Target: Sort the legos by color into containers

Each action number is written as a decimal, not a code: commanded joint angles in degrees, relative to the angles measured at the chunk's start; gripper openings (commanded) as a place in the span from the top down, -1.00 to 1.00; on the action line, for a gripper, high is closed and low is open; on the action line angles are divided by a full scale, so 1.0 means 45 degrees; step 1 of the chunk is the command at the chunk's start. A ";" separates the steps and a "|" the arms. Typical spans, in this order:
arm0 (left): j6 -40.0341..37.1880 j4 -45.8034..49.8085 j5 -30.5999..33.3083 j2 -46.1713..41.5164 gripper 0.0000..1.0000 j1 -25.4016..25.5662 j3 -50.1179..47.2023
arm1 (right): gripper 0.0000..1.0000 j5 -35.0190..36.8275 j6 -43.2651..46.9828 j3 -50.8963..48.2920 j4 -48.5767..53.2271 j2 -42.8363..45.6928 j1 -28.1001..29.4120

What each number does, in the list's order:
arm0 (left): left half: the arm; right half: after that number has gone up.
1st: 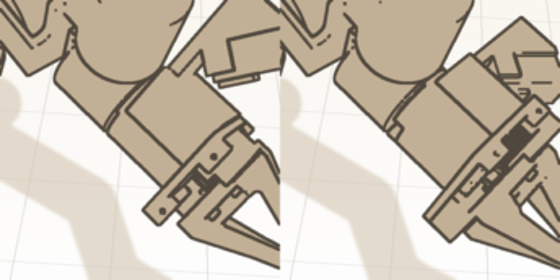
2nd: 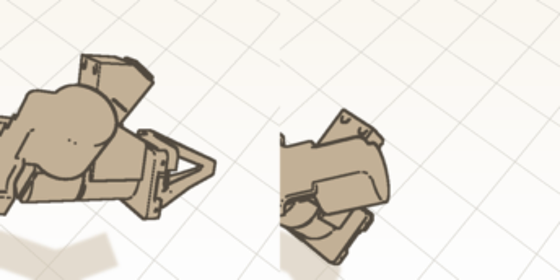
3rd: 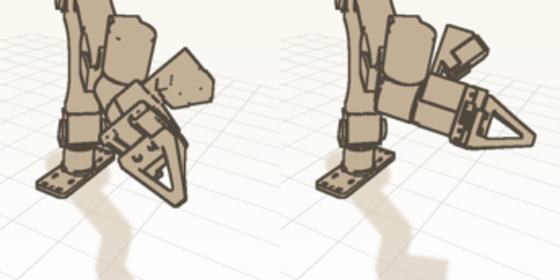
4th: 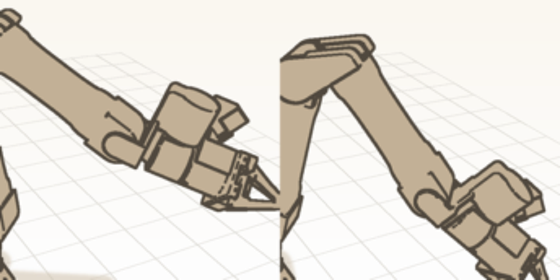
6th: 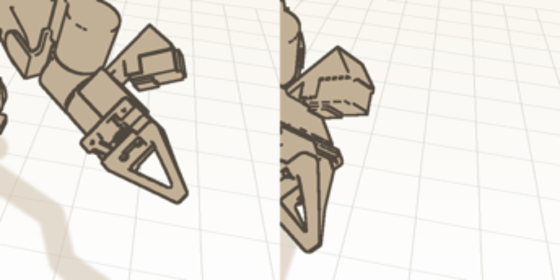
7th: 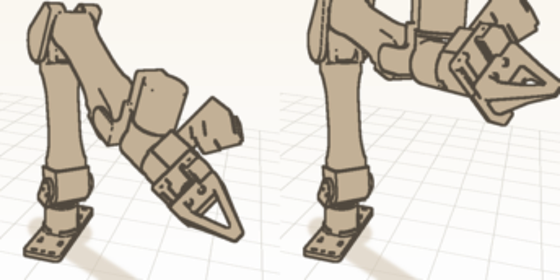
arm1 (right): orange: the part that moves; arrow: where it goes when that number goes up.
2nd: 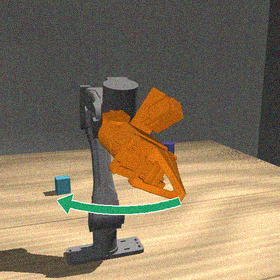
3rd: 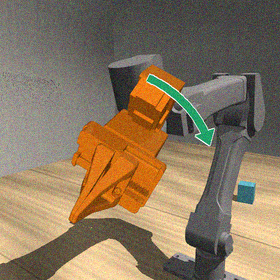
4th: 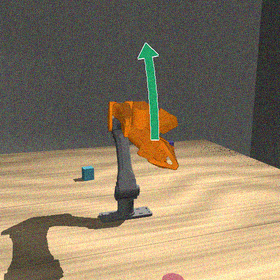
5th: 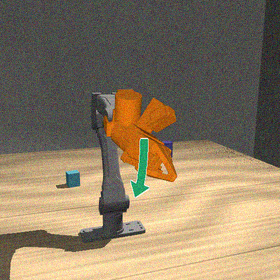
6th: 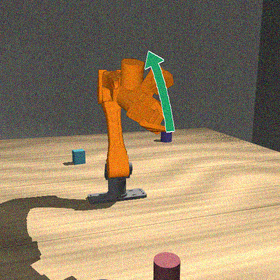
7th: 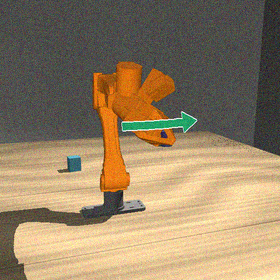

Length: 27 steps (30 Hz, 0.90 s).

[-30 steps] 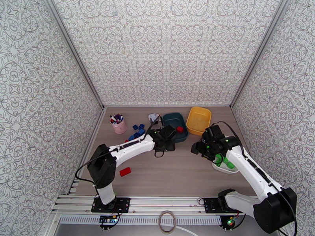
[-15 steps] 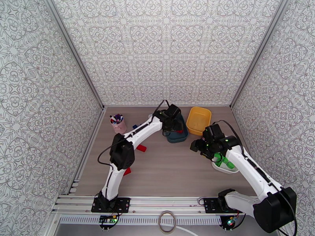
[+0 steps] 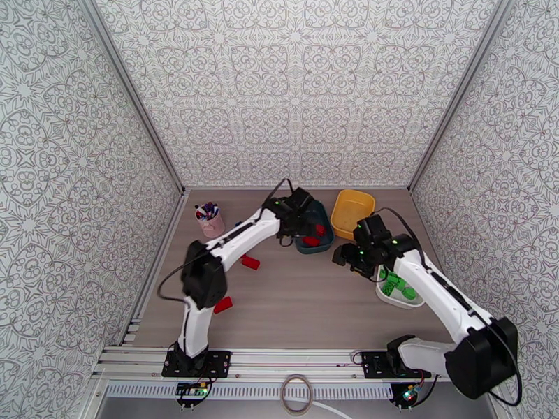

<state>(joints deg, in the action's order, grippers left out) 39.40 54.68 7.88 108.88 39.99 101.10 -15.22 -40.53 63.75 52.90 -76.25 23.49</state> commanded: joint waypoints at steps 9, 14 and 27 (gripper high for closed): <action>0.3575 0.1559 0.2193 -0.7021 -0.99 -0.1132 -0.7498 | -0.42 0.0540 0.0295 0.3050 -0.0590 -0.3433 0.3267; 0.5701 0.2128 0.1973 -0.9214 -0.99 -0.1074 -1.0581 | -0.48 0.0300 0.0513 0.4394 -0.0558 -0.5019 0.4586; 0.7047 0.0679 0.0212 -1.0505 -0.99 -0.1878 -1.4793 | -0.50 0.0258 0.0880 0.5131 -0.0001 -0.6348 0.5659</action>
<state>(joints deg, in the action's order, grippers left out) 69.28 62.15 12.25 61.67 32.77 36.32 -14.15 -37.50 85.27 51.53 -104.64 48.97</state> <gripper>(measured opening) 0.993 0.750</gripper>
